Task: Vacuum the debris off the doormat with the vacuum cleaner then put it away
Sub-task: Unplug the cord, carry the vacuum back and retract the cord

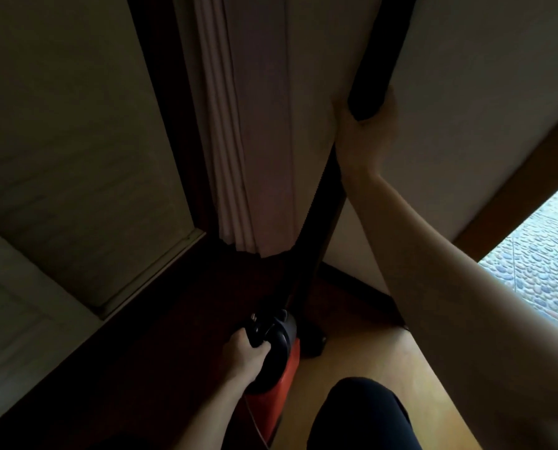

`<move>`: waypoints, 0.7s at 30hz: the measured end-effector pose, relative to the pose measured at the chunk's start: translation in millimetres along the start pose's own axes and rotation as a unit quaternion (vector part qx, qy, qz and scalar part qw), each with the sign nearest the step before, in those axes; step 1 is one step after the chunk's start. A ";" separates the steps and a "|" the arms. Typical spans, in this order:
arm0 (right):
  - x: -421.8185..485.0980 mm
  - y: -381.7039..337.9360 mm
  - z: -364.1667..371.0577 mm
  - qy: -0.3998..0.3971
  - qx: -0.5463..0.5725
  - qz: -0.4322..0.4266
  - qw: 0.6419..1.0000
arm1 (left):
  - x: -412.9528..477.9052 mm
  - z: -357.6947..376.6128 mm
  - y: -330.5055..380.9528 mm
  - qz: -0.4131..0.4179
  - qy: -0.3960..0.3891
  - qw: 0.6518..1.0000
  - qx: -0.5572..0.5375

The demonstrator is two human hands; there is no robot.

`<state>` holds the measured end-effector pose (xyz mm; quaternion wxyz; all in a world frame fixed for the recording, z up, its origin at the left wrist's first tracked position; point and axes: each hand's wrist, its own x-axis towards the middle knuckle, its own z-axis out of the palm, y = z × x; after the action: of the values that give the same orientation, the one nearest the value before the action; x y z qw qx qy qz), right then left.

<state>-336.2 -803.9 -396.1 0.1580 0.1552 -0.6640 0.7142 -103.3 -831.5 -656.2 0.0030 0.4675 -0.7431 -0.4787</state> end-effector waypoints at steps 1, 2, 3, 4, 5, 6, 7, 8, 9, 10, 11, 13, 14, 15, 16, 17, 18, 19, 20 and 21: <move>-0.9 11.7 -1.2 -0.020 -0.004 0.012 1.000 | 1.7 4.6 -2.8 -0.005 0.000 1.000 -0.004; -5.1 25.7 -3.8 -0.047 -0.012 0.034 0.998 | 2.8 9.3 -5.8 -0.009 0.000 1.000 -0.010; -10.5 43.1 -6.8 -0.079 -0.020 0.060 0.995 | 3.5 12.9 -8.5 -0.014 0.000 1.000 -0.016; -18.7 59.6 -11.0 -0.113 -0.027 0.083 0.990 | 4.6 16.4 -11.2 -0.017 -0.001 1.000 -0.023; -28.3 76.6 -16.0 -0.145 -0.031 0.106 0.983 | 5.6 19.3 -13.5 -0.021 -0.002 0.999 -0.027; -38.5 91.5 -21.1 -0.170 -0.033 0.131 0.976 | 6.9 22.3 -15.0 -0.023 -0.002 0.999 -0.029; -48.0 104.7 -26.1 -0.187 -0.032 0.157 0.969 | 8.0 24.8 -15.3 -0.024 -0.001 0.999 -0.024; -55.8 116.0 -30.2 -0.198 -0.034 0.181 0.963 | 9.6 27.3 -15.1 -0.022 -0.001 1.000 -0.016; -61.0 126.3 -32.6 -0.200 -0.037 0.196 0.959 | 12.2 30.3 -15.9 -0.017 -0.002 1.000 -0.009; -63.6 134.0 -33.5 -0.197 -0.042 0.205 0.958 | 14.4 32.7 -16.3 -0.013 -0.004 1.000 -0.003; -64.1 139.3 -33.5 -0.189 -0.046 0.207 0.959 | 16.0 34.1 -16.1 -0.008 -0.005 1.000 0.008; -62.4 143.7 -31.3 -0.180 -0.054 0.204 0.961 | 17.2 34.8 -14.7 0.003 0.000 1.000 0.031; -62.0 143.2 -29.9 -0.183 -0.055 0.201 0.961 | 18.0 34.2 -13.0 0.012 0.004 0.999 0.033; -62.4 142.3 -28.9 -0.188 -0.052 0.198 0.960 | 20.3 33.8 -12.5 0.018 0.007 0.999 0.037; -63.1 141.0 -28.6 -0.193 -0.047 0.196 0.960 | 23.6 33.8 -11.3 0.021 0.011 0.999 0.046; -63.2 140.9 -29.0 -0.195 -0.043 0.195 0.960 | 27.0 33.6 -10.0 0.022 0.012 0.998 0.058; -63.0 141.5 -30.7 -0.194 -0.043 0.195 0.960 | 30.6 33.2 -9.1 0.024 0.013 0.997 0.069; -62.3 142.7 -33.1 -0.193 -0.045 0.194 0.961 | 34.3 33.3 -8.4 0.027 0.011 0.997 0.077; -61.7 144.6 -35.9 -0.190 -0.047 0.193 0.962 | 37.5 34.1 -8.1 0.029 0.008 0.996 0.081; -61.1 146.7 -38.7 -0.184 -0.048 0.195 0.962 | 39.8 35.8 -8.1 0.032 0.004 0.996 0.087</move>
<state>-344.9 -776.5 -557.1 -0.1017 0.1438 -0.7326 0.6574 -136.3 -834.7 -699.0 -0.0188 0.4439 -0.7964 -0.4103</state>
